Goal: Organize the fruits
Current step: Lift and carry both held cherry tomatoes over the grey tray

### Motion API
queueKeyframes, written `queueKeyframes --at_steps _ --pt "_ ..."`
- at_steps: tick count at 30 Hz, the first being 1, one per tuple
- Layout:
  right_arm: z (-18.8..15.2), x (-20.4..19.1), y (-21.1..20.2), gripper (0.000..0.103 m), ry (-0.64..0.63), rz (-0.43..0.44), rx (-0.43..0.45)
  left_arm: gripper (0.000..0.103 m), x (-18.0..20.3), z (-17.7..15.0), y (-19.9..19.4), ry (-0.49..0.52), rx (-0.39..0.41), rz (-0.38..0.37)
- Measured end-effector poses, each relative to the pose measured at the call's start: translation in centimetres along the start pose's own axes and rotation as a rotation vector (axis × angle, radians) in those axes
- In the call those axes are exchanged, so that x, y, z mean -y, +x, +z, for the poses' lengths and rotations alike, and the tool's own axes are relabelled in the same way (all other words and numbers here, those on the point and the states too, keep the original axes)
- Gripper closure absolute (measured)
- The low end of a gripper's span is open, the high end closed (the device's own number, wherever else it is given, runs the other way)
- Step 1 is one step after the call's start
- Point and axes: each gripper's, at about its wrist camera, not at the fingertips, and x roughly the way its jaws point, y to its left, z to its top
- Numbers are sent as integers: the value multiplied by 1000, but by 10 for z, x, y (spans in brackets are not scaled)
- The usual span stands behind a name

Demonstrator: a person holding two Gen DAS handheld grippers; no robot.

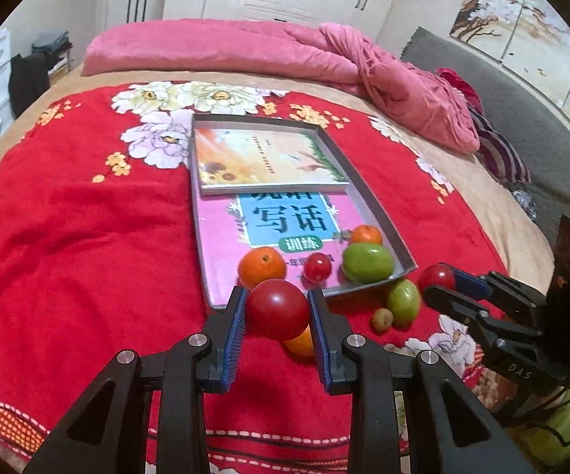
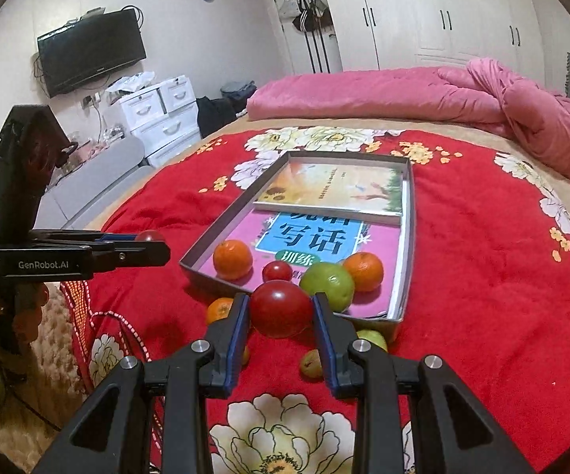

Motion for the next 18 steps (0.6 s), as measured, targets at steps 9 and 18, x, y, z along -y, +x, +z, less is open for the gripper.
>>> queueKeyframes --at_steps 9,18 --pt "7 12 -5 70 8 -37 32 71 12 13 12 21 9 -6" --pt "13 26 -10 70 27 -71 57 71 36 14 44 68 -44 -5"
